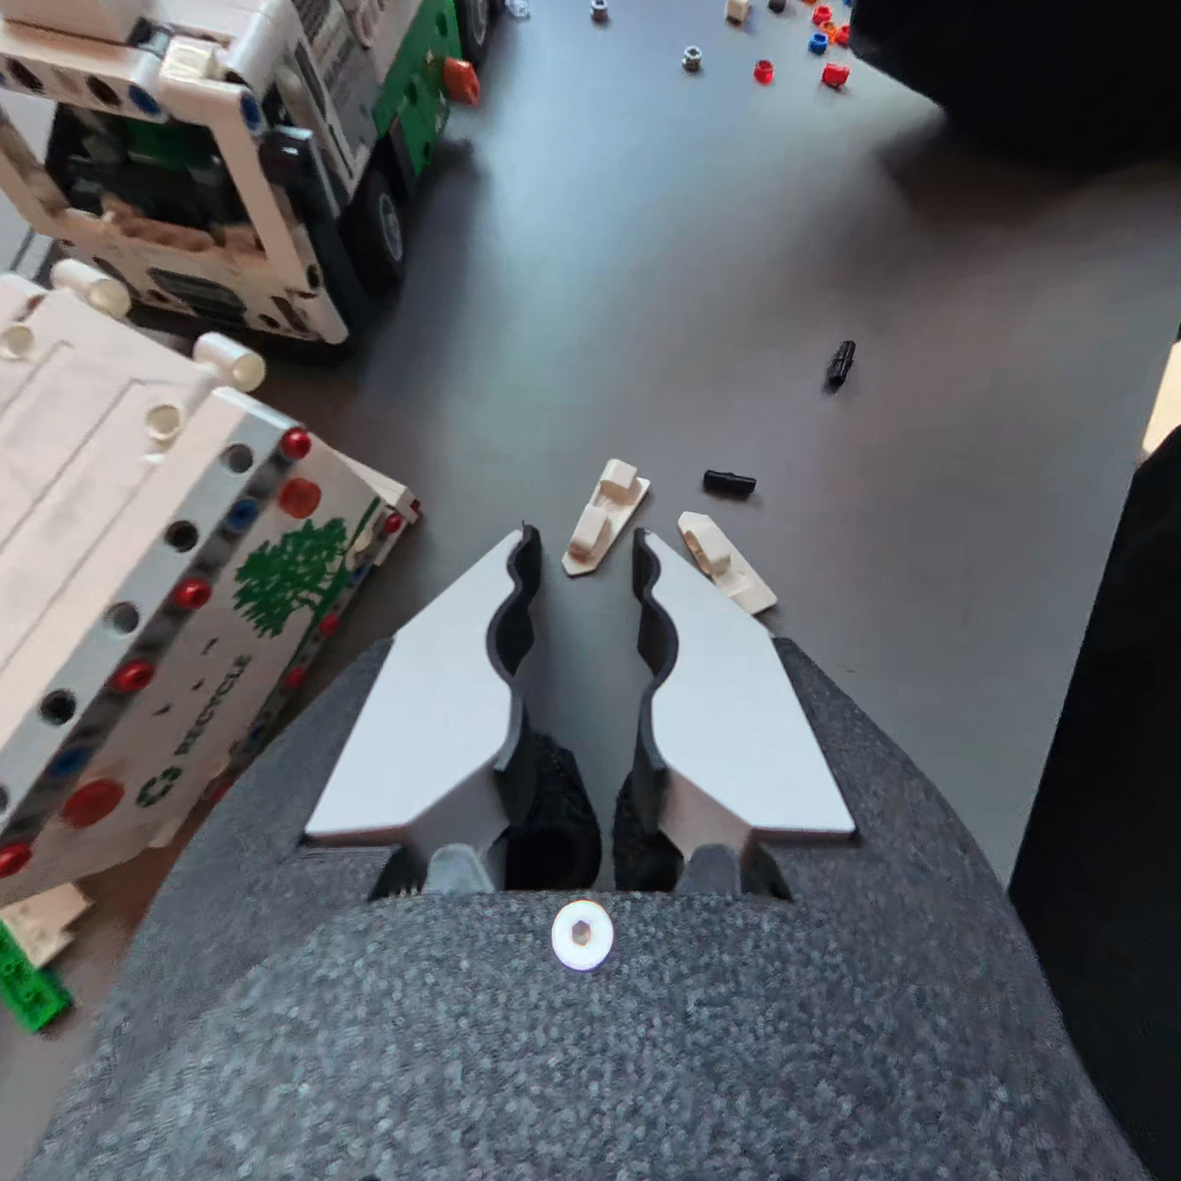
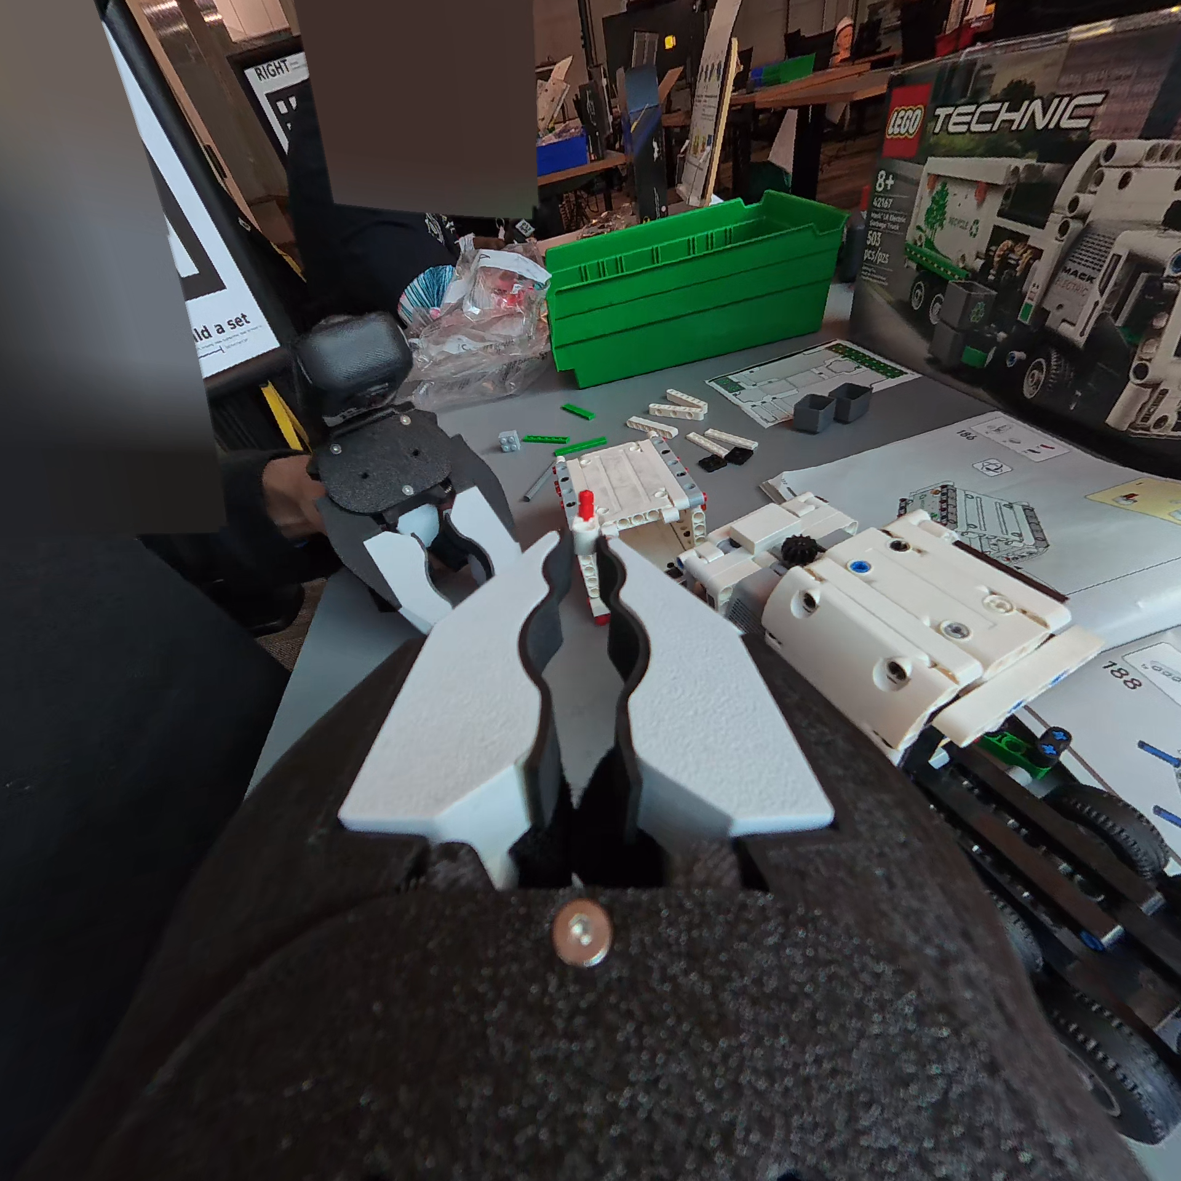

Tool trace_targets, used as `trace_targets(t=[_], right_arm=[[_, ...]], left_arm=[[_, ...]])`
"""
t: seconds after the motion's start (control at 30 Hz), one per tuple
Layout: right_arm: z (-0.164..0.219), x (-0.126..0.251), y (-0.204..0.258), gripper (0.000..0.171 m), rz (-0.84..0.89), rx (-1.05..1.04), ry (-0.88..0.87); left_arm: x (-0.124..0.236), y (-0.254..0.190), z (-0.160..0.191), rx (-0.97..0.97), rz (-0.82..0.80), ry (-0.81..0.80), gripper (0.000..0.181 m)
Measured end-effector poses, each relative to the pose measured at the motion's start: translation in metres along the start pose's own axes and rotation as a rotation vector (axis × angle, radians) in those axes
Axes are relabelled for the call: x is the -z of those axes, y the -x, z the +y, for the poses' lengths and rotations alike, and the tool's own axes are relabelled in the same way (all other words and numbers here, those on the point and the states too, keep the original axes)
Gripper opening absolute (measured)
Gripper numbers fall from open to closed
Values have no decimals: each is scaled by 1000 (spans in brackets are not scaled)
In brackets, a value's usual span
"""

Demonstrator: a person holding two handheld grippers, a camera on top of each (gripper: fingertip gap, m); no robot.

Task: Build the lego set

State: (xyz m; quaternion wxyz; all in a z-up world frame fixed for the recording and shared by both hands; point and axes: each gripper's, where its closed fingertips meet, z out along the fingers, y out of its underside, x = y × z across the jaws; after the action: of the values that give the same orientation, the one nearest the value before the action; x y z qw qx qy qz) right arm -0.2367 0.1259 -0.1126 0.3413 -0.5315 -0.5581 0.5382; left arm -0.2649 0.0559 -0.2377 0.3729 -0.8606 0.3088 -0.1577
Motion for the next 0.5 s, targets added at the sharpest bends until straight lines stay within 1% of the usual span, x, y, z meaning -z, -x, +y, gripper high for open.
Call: trace_targets(t=[0.07, 0.1, 0.17, 0.23, 0.3, 0.4, 0.47, 0.5], right_arm=[[1, 0, -2, 6, 4, -1, 2], [1, 1, -2, 5, 5, -3, 1], [1, 1, -3, 5, 5, -9, -2], [1, 1, -3, 6, 3, -14, -3], [-1, 1, -1, 5, -6, -17, -9], [-2, 0, 3, 6, -15, -11, -8], [-1, -1, 4, 6, -16, -5, -2], [0, -2, 4, 6, -19, -7, 0]], left_arm=[[-2, 1, -1, -39, -16, 8, 12], [-1, 2, -1, -49, -23, 21, 11], [11, 5, 0, -72, -61, 30, 6], [41, 16, -3, -65, -126, -23, 5], [79, 44, 8, 8, -239, -32, 5], [133, 96, 43, 135, -430, -10, 5], [156, 126, 65, 196, -525, 8, 5], [161, 137, 75, 227, -542, 22, 5]])
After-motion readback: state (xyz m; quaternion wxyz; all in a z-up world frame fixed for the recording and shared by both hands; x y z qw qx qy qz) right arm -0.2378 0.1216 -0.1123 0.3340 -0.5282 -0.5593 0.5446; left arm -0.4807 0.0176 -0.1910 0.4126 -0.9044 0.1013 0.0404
